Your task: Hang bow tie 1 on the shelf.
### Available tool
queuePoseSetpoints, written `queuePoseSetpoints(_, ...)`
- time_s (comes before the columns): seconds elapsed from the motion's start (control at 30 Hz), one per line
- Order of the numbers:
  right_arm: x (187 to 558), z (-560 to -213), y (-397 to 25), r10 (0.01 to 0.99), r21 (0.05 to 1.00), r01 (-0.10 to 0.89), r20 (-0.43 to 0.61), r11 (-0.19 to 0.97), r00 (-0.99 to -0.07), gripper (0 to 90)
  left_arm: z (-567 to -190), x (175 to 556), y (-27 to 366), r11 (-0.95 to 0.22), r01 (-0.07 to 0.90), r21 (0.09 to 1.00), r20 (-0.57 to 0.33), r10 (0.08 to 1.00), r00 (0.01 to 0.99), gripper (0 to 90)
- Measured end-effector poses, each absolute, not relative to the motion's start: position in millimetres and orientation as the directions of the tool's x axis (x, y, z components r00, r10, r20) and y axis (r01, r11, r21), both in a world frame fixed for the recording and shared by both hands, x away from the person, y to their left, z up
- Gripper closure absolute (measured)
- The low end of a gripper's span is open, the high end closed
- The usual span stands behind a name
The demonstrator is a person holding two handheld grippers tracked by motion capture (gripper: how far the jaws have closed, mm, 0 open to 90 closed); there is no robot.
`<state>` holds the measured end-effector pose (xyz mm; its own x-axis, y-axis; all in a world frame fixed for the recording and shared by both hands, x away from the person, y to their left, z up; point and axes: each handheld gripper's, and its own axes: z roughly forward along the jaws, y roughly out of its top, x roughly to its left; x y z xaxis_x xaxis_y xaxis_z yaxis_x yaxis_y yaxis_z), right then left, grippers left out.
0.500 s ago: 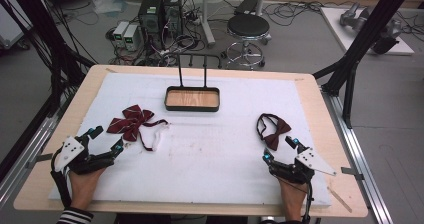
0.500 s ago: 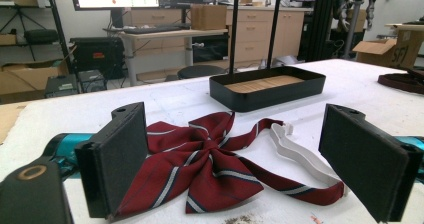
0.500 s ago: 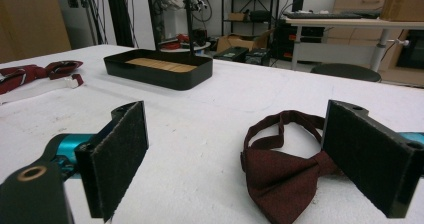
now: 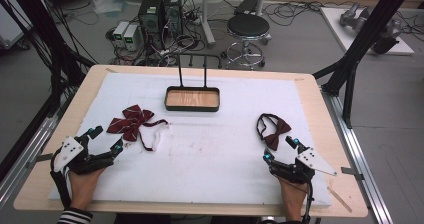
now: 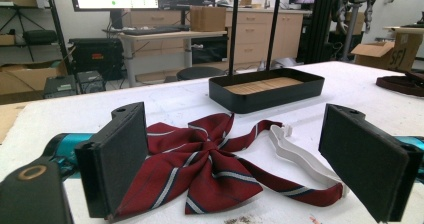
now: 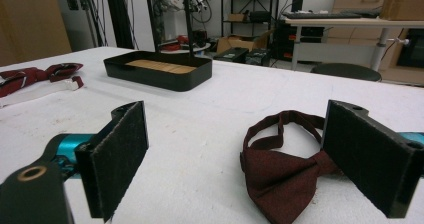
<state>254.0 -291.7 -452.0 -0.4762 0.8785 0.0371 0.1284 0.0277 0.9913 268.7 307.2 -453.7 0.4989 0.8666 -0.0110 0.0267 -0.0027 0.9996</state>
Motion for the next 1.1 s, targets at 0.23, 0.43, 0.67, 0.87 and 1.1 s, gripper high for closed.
queuePoseSetpoints(0.23,254.1,-452.0,-291.8,0.878,0.992,0.127,0.036,0.029,-0.477,10.7,-452.8,270.0,308.8,0.005,0.044,0.999,-0.027,0.862,0.505,12.6)
queuePoseSetpoints(0.43,254.2,-452.0,-292.2,0.88,0.992,0.126,0.035,0.028,-0.474,10.7,-449.2,272.0,309.7,-0.026,0.074,0.997,-0.015,0.863,0.504,12.6)
queuePoseSetpoints(0.67,254.2,-452.0,-292.1,0.881,0.992,0.125,0.034,0.029,-0.473,10.7,-435.9,274.1,309.3,-0.065,0.097,0.993,0.007,0.862,0.507,12.6)
queuePoseSetpoints(0.87,254.2,-452.0,-292.3,0.88,0.992,0.126,0.039,0.024,-0.474,10.7,-421.6,278.3,306.8,-0.108,0.113,0.988,0.034,0.853,0.52,12.7)
queuePoseSetpoints(1.1,253.8,-452.0,-292.4,0.88,0.991,0.132,0.049,0.015,-0.471,10.7,-407.2,290.2,302.0,-0.161,0.176,0.971,0.042,0.842,0.537,12.7)
